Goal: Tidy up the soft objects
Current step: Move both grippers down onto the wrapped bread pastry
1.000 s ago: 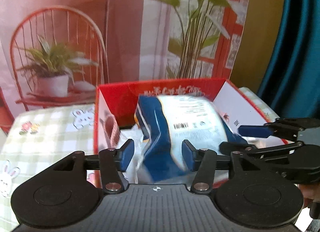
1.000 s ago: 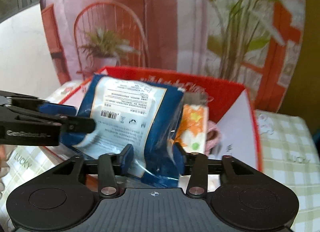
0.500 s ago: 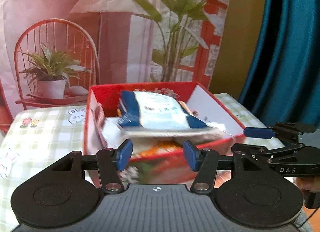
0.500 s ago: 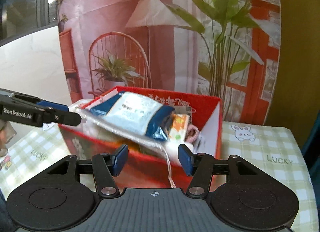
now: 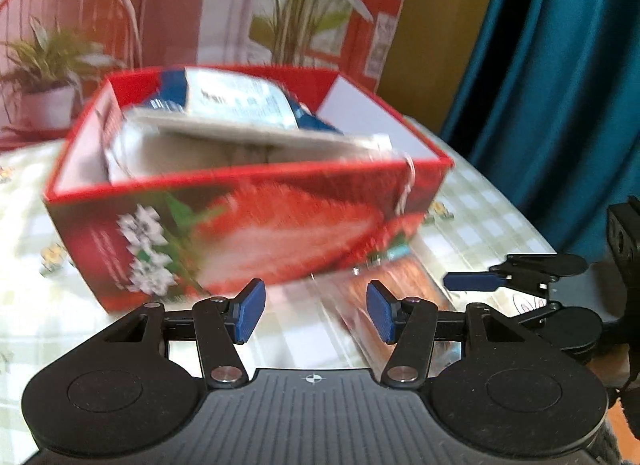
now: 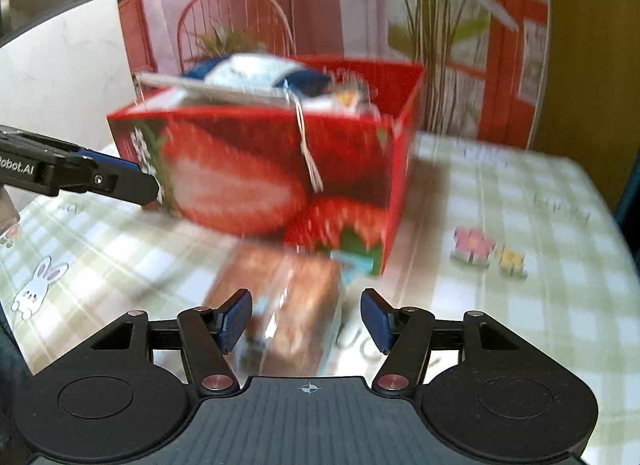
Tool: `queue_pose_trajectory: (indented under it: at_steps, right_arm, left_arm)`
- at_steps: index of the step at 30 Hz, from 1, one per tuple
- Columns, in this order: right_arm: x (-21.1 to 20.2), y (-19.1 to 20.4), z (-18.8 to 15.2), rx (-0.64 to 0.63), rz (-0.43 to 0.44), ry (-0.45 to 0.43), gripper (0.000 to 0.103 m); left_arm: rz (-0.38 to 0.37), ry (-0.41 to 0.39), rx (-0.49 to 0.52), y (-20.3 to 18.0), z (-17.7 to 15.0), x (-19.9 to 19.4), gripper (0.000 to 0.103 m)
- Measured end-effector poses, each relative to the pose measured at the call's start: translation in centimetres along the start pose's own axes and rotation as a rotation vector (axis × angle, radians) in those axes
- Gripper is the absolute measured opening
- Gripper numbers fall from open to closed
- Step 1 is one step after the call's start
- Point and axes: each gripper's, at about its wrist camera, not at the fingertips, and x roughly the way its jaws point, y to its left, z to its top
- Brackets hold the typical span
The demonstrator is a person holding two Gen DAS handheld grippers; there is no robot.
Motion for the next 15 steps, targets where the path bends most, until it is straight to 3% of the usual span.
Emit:
queue_pose_trajectory:
  at_steps: [3, 15]
  right_arm:
    - [0.5, -0.1, -0.8, 0.048, 0.082, 0.009, 0.059]
    - [2.5, 5.1, -0.9, 0.016, 0.213, 0.004, 0.06]
  left_arm:
    - [-0.027, 0.03, -0.009, 0.2, -1.0, 0.8, 0.058]
    - [-0.065, 0.074, -0.166, 4.3, -5.1, 0.3, 0.054]
